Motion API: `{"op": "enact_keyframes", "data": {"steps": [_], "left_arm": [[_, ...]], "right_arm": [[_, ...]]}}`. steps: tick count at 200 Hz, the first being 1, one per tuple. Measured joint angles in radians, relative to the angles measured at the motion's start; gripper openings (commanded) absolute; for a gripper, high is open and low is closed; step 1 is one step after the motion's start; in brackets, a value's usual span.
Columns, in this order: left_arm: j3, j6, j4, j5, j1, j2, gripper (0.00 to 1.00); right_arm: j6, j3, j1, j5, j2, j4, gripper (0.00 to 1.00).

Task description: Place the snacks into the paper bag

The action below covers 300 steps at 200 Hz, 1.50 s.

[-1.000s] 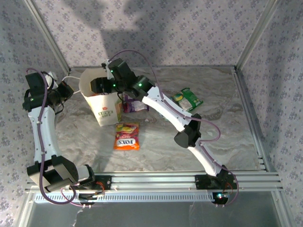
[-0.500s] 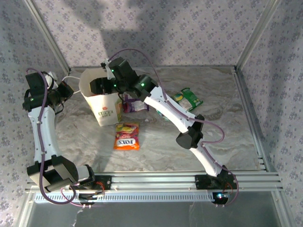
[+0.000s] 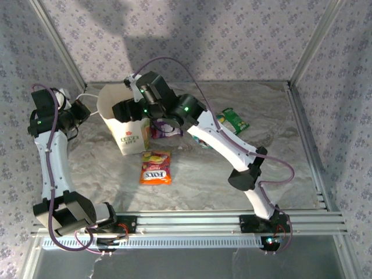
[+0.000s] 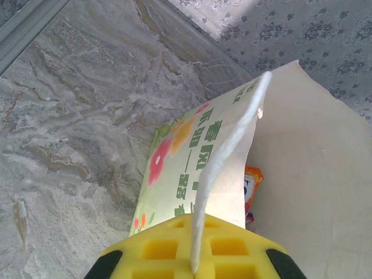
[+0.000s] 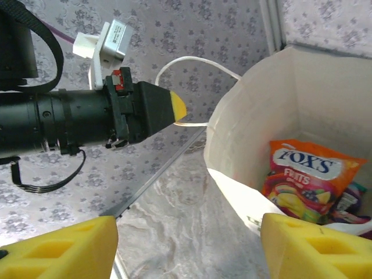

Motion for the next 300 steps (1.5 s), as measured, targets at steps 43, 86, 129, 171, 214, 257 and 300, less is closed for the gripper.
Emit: {"op": "enact_keyframes", "data": {"steps": [43, 86, 129, 171, 214, 257, 300], "left_arm": [[0.0, 0.001, -0.005, 0.0, 0.0, 0.001, 0.03], [0.0, 0.0, -0.008, 0.0, 0.0, 0.001, 0.04], [0.0, 0.001, -0.011, -0.008, 0.0, 0.001, 0.04], [0.0, 0.001, -0.031, -0.008, 0.0, 0.001, 0.05], [0.0, 0.001, -0.032, -0.008, 0.0, 0.001, 0.05], [0.0, 0.001, -0.033, -0.008, 0.0, 0.001, 0.05], [0.0, 0.001, -0.032, -0.011, 0.0, 0.001, 0.05]], "right_arm": [[-0.06, -0.242, 0.037, 0.127, -0.137, 0.044, 0.67], [-0.091, -0.461, 0.073, 0.21, -0.296, 0.105, 0.68], [-0.093, -0.615, 0.069, 0.28, -0.418, 0.127, 0.69], [-0.069, -0.752, 0.069, 0.353, -0.484, 0.122, 0.7], [-0.04, -0.836, 0.068, 0.383, -0.537, 0.119, 0.71], [-0.002, -0.926, 0.065, 0.384, -0.595, 0.121, 0.76], [0.083, -1.08, 0.033, 0.345, -0.63, 0.129, 0.8]]}}
